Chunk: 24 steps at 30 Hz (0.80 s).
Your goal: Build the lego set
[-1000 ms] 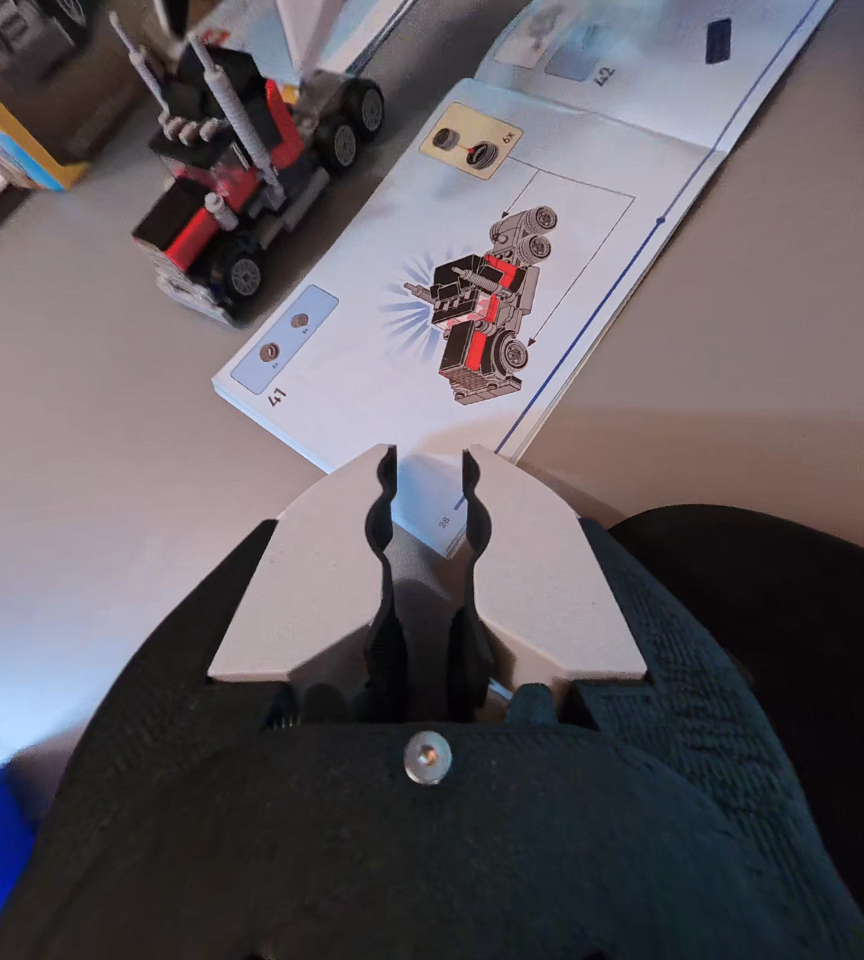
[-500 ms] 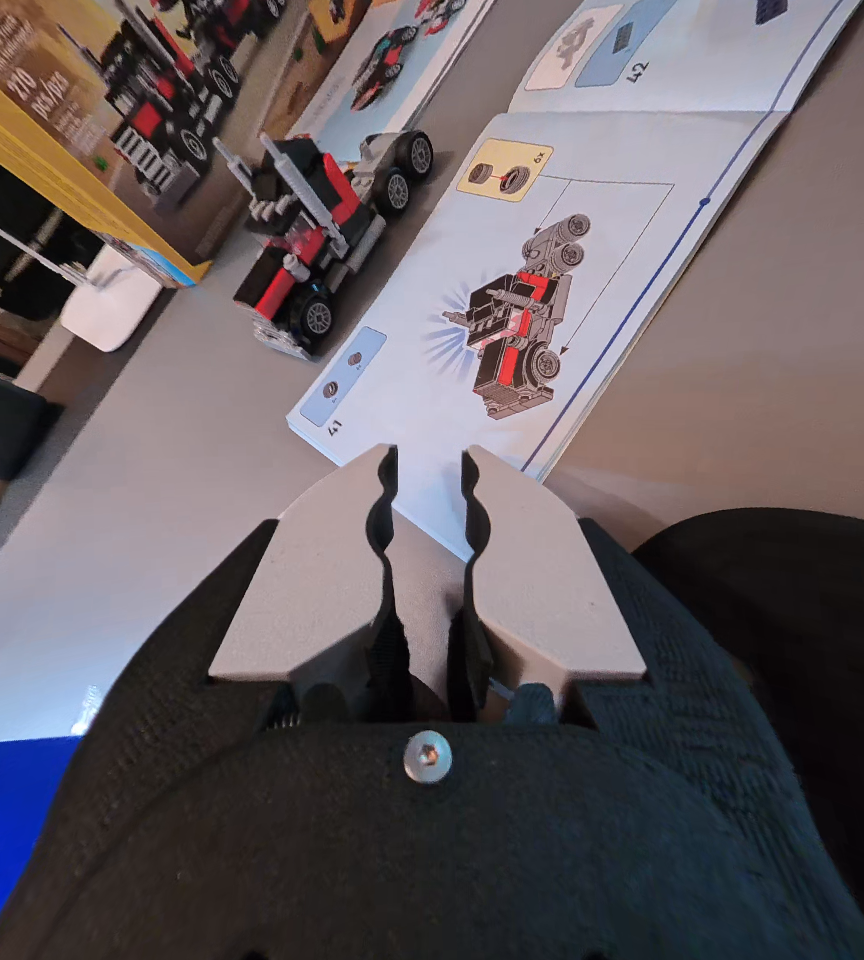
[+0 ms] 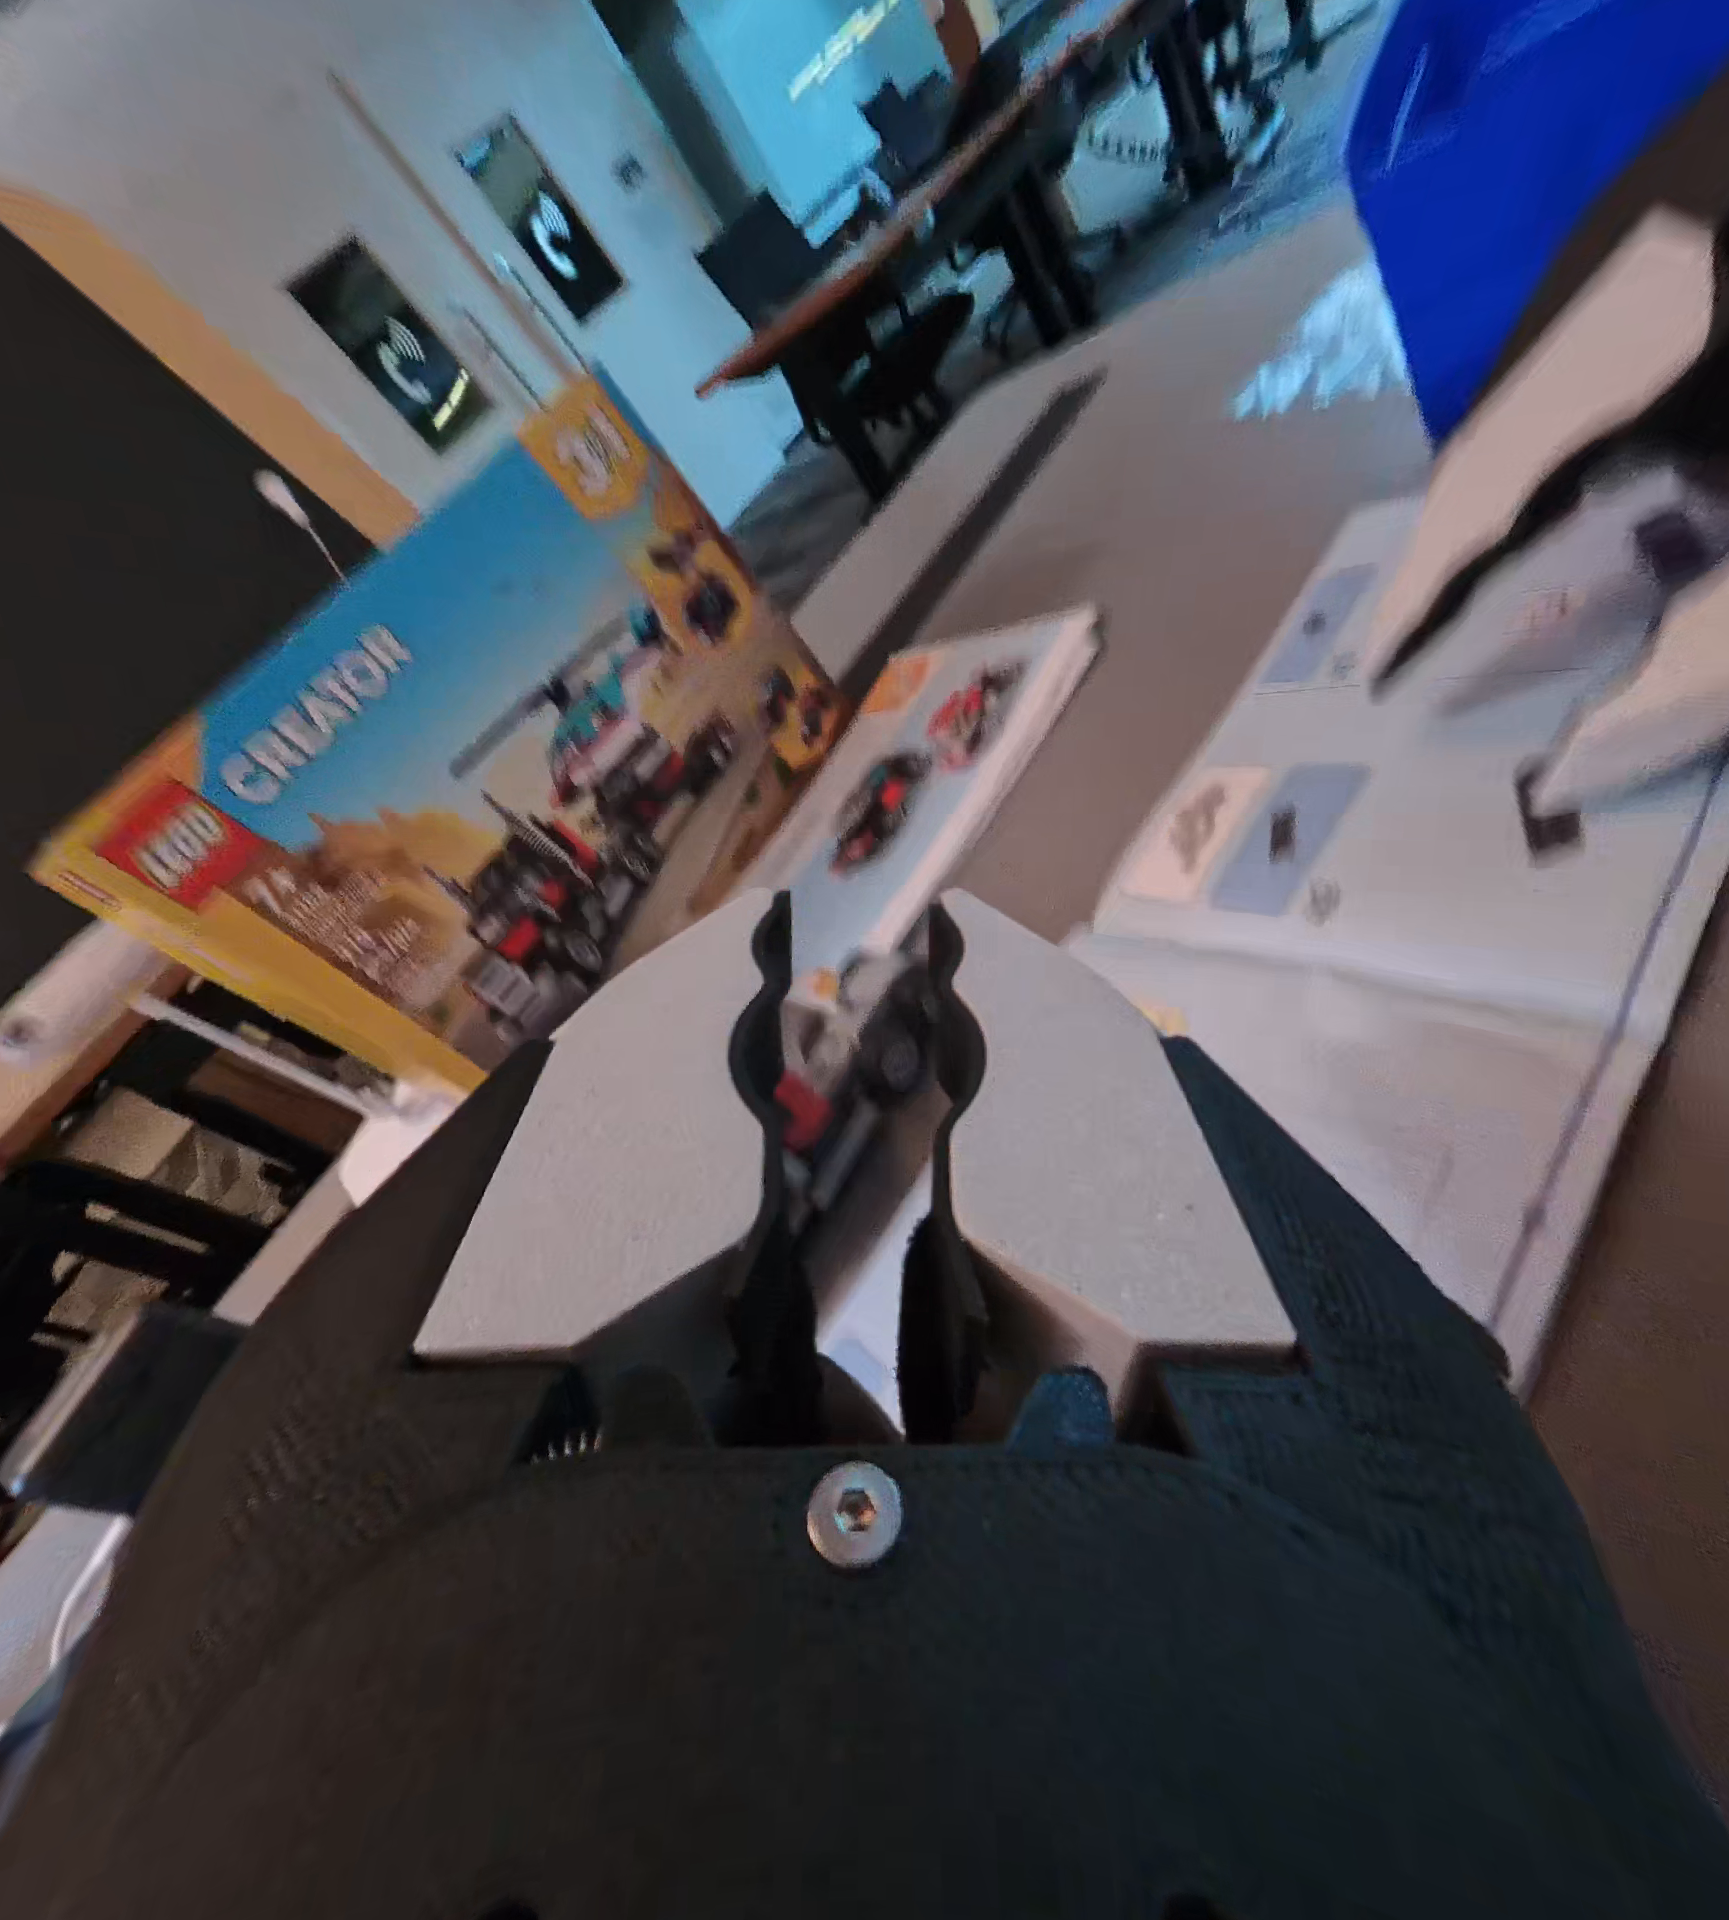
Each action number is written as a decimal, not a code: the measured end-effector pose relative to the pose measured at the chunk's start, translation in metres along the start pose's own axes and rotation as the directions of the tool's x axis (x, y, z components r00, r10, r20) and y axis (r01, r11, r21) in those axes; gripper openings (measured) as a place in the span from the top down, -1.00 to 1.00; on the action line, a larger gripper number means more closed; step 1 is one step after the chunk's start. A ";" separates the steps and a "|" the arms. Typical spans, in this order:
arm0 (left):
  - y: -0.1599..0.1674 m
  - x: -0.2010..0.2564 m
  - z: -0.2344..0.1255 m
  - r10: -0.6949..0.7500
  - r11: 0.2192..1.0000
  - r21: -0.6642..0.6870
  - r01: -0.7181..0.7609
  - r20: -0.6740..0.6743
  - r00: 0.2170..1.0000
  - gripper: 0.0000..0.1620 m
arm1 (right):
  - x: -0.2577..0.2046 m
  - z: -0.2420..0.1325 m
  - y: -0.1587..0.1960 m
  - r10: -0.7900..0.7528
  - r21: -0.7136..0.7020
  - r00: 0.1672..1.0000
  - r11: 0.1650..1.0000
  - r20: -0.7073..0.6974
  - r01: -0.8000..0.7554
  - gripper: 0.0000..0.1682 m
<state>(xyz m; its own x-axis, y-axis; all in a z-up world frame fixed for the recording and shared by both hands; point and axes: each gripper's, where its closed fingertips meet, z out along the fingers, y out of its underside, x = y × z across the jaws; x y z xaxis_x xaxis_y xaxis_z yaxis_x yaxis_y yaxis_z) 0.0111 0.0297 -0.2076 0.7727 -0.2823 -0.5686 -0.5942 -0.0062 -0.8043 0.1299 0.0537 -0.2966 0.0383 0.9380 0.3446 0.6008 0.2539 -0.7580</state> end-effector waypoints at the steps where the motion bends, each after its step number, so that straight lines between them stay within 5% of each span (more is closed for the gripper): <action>1: 0.017 0.005 -0.001 0.026 0.999 -0.036 -0.026 0.006 1.000 0.71 | 0.002 0.001 -0.001 -0.060 0.016 0.998 0.998 -0.025 0.061 0.49; 5: 0.020 0.001 -0.007 0.103 0.995 -0.025 -0.102 0.087 0.991 0.76 | 0.000 0.004 -0.003 -0.288 0.035 0.951 0.955 -0.108 0.293 0.77; 8: 0.041 -0.004 -0.004 0.060 0.993 -0.110 -0.052 0.072 0.996 0.74 | -0.001 0.005 -0.002 -0.308 0.028 0.946 0.950 -0.103 0.312 0.85; 11: 0.037 -0.003 -0.005 -0.033 0.996 -0.078 0.035 0.032 0.999 0.75 | -0.004 -0.005 0.004 -0.202 0.020 0.978 0.979 -0.050 0.204 0.81; 16: 0.059 0.026 0.003 0.046 0.976 -0.203 -0.075 -0.146 0.988 0.75 | 0.018 -0.015 0.015 0.074 0.006 0.997 0.997 -0.020 -0.074 0.75; 24: 0.077 0.056 0.008 -0.013 0.949 -0.301 -0.093 -0.331 0.943 0.84 | 0.016 -0.016 0.032 0.355 -0.101 0.915 0.935 0.192 -0.341 0.72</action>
<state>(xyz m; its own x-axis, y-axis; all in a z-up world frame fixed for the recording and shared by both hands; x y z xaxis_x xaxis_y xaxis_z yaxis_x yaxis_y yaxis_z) 0.0110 0.0213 -0.3029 0.6625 -0.5842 -0.4689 -0.7027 -0.2681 -0.6590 0.1623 0.0731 -0.3061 0.0949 0.9937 -0.0600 0.6289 -0.1066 -0.7701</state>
